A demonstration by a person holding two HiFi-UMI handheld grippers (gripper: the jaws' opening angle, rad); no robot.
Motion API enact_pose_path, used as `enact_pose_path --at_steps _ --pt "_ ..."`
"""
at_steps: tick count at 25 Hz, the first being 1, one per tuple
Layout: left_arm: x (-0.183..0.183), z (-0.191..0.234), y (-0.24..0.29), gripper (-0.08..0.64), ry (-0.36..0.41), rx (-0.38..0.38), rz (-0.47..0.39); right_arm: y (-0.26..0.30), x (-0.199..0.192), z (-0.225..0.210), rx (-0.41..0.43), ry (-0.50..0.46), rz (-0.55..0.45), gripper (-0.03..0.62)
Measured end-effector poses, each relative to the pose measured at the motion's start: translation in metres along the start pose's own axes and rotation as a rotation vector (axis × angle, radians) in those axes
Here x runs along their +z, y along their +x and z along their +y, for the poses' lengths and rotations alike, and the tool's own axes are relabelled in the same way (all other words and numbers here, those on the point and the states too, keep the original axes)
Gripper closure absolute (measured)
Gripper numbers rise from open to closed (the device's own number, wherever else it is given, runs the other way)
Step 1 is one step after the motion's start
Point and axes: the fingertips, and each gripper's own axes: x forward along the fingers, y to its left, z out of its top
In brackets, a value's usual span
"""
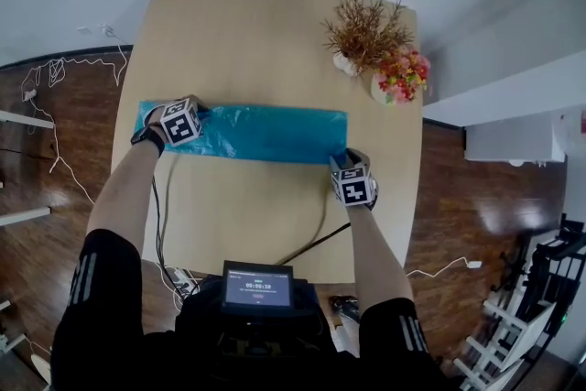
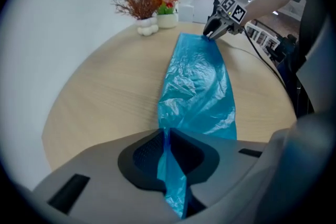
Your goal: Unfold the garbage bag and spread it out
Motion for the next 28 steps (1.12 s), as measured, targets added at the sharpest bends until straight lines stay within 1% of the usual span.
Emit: enact_pose_path --at_steps 1,3,6,7,8,11,13,15,18,21,25,28 --pt "0.001 0.0 -0.001 0.534 0.0 0.016 -0.009 0.0 0.0 0.0 0.001 -0.001 0.001 0.376" --pt "0.003 0.0 -0.003 0.549 0.007 0.054 -0.026 0.001 0.001 0.001 0.008 -0.009 0.006 0.376" --pt "0.007 0.003 -0.008 0.555 0.037 0.119 -0.057 0.001 0.001 0.003 0.028 -0.033 0.018 0.374" --pt "0.009 0.004 -0.011 0.557 0.043 0.141 -0.071 0.0 0.002 0.004 0.034 -0.045 0.019 0.354" --pt "0.011 0.006 -0.015 0.557 0.05 0.162 -0.084 -0.002 0.004 0.003 0.036 -0.057 0.016 0.35" --pt "0.015 0.007 -0.025 0.558 0.084 0.216 -0.108 -0.011 0.017 -0.003 0.02 -0.061 -0.031 0.348" --pt "0.017 0.007 -0.031 0.559 0.118 0.254 -0.119 -0.02 0.031 -0.007 0.004 -0.054 -0.076 0.35" --pt "0.021 0.004 -0.039 0.56 0.16 0.302 -0.132 -0.03 0.048 -0.007 -0.005 -0.073 -0.119 0.354" --pt "0.029 -0.004 -0.051 0.56 0.238 0.379 -0.155 -0.043 0.078 0.004 0.009 -0.153 -0.187 0.356" --pt "0.036 -0.017 -0.06 0.56 0.295 0.433 -0.178 -0.05 0.109 0.028 0.055 -0.266 -0.233 0.357" --pt "0.042 -0.036 -0.07 0.56 0.331 0.483 -0.198 -0.041 0.134 0.071 0.156 -0.426 -0.211 0.357" --pt "0.045 -0.051 -0.078 0.56 0.39 0.521 -0.204 -0.032 0.146 0.098 0.202 -0.552 -0.183 0.357"
